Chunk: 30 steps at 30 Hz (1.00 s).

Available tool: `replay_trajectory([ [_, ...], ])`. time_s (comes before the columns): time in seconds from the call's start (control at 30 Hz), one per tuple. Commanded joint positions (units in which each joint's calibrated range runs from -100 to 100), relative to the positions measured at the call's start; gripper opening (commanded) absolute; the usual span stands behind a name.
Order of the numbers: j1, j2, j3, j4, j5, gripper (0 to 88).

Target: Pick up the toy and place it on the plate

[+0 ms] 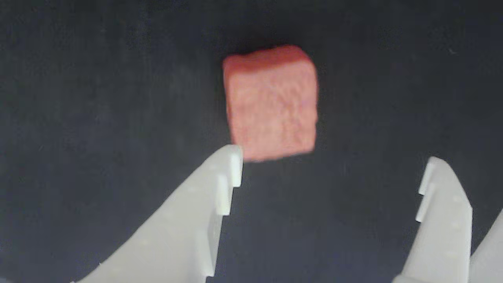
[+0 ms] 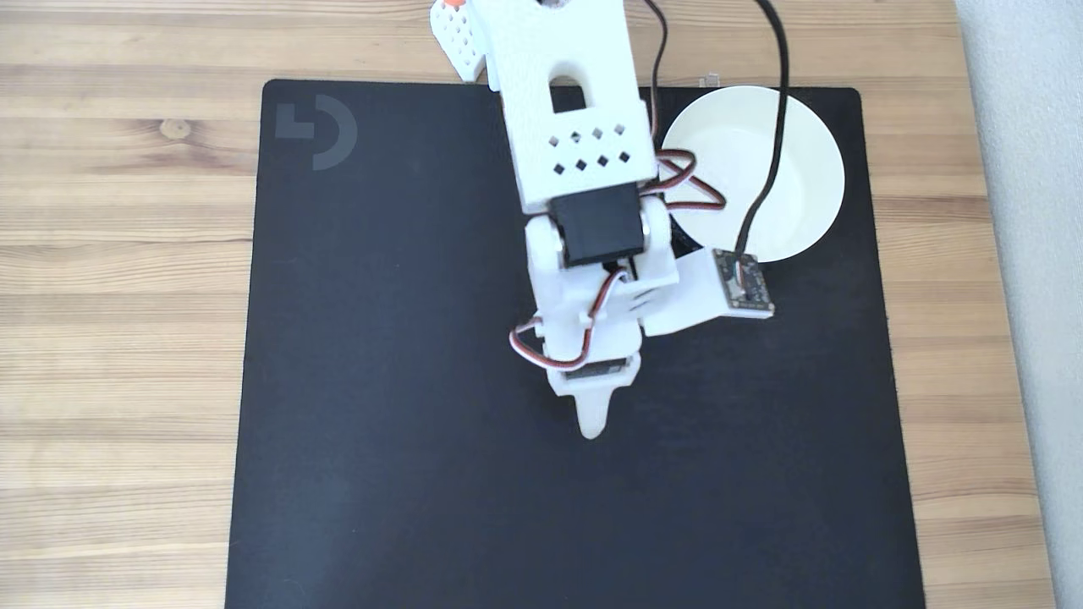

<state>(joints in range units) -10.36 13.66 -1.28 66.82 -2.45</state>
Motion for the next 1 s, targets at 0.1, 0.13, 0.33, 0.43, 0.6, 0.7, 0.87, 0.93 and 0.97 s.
replay_trajectory([
  [0.1,1.3,-0.2,-5.3,7.5,-0.3,35.6],
  [0.13,1.4,-0.2,-5.3,7.5,-0.3,35.6],
  [0.33,1.2,-0.2,-5.3,6.9,-0.3,35.6],
  [0.43,1.1,-0.2,-5.2,6.9,-0.3,35.6],
  [0.6,1.2,1.1,-5.3,9.4,-0.3,36.7],
  [0.7,1.5,3.3,-5.6,10.0,-0.3,36.7],
  [0.87,1.3,3.6,-5.6,9.4,-0.3,36.7],
  [0.93,1.3,3.7,-5.7,9.3,-0.3,36.7],
  [0.97,1.3,3.7,-5.7,9.3,-0.3,36.7],
])
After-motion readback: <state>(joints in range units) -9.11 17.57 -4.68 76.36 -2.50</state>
